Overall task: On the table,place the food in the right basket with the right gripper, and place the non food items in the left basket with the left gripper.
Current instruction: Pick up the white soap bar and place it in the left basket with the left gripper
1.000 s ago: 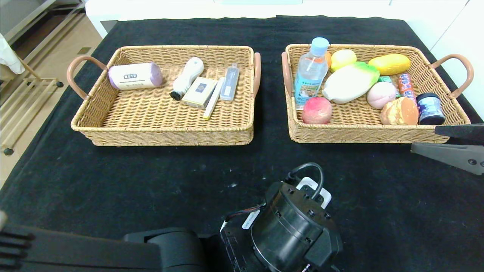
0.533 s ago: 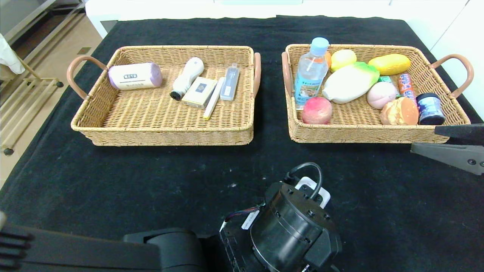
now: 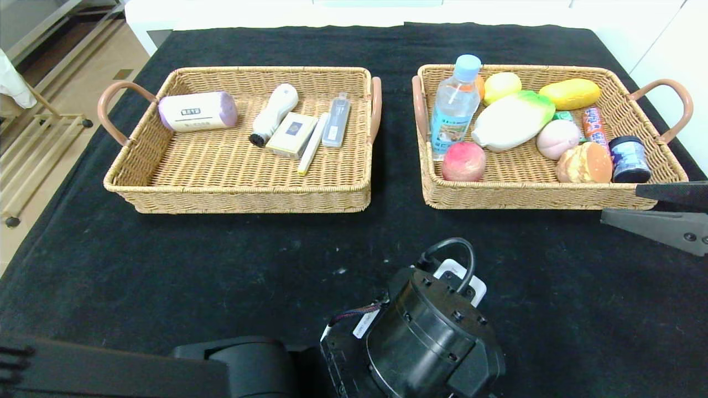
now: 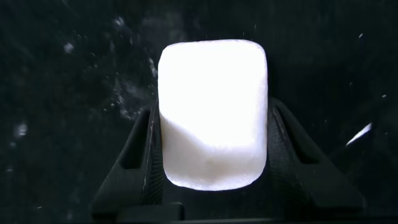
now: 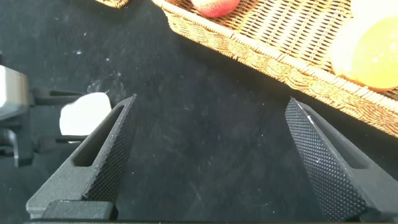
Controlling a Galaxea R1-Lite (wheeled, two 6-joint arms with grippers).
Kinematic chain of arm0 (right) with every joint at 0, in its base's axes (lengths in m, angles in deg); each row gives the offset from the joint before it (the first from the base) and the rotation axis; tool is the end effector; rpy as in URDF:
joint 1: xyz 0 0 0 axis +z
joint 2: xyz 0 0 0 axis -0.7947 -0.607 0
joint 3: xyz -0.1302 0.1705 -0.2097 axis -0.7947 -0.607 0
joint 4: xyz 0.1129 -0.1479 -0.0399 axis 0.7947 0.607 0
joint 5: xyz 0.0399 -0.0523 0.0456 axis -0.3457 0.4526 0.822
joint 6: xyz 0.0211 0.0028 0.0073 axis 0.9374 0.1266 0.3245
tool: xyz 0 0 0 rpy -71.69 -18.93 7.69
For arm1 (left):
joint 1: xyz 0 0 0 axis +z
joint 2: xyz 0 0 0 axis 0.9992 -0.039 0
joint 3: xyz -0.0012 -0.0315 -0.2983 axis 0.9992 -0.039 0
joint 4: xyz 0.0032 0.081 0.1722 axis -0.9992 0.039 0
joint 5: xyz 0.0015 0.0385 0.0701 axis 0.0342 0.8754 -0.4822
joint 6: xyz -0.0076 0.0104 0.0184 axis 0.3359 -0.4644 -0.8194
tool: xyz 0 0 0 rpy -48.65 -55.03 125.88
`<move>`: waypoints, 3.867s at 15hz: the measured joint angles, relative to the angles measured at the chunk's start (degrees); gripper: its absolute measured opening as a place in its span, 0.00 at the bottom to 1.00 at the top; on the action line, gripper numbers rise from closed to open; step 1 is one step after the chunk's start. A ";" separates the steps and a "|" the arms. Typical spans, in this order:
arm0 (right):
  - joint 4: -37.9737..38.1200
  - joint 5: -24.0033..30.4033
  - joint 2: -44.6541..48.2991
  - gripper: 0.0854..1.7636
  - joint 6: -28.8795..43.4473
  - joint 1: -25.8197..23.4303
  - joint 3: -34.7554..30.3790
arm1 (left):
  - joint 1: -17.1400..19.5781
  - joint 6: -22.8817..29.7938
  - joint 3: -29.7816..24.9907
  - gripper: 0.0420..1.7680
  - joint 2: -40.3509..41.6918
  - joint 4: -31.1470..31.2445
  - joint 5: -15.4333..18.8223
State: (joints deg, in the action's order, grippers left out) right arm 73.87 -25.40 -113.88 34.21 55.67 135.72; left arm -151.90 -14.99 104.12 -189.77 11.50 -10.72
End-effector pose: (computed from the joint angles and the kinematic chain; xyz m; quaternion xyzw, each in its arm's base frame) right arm 0.1769 0.0205 0.2836 -0.0299 0.1270 0.2894 0.9483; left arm 0.1588 -0.3007 0.1627 0.2214 0.2096 -0.2660 0.9145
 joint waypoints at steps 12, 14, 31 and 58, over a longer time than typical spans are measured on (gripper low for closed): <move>-0.02 0.00 0.00 0.97 -0.02 0.09 -0.17 | 3.44 -7.70 3.08 0.55 9.87 0.00 0.13; -0.02 0.00 0.00 0.97 -0.02 0.09 -0.20 | 5.46 -9.24 5.24 0.55 11.46 0.48 0.35; 0.00 0.00 0.11 0.97 0.04 0.15 -0.17 | 31.70 -14.35 18.58 0.55 15.76 3.86 19.85; 0.00 0.00 0.72 0.97 0.06 0.01 -0.35 | 52.46 -13.76 22.85 0.71 11.08 3.56 36.78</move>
State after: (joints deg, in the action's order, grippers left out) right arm 73.87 -25.40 -113.16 34.27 55.69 135.36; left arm -99.44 -28.75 126.97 -178.69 15.06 26.06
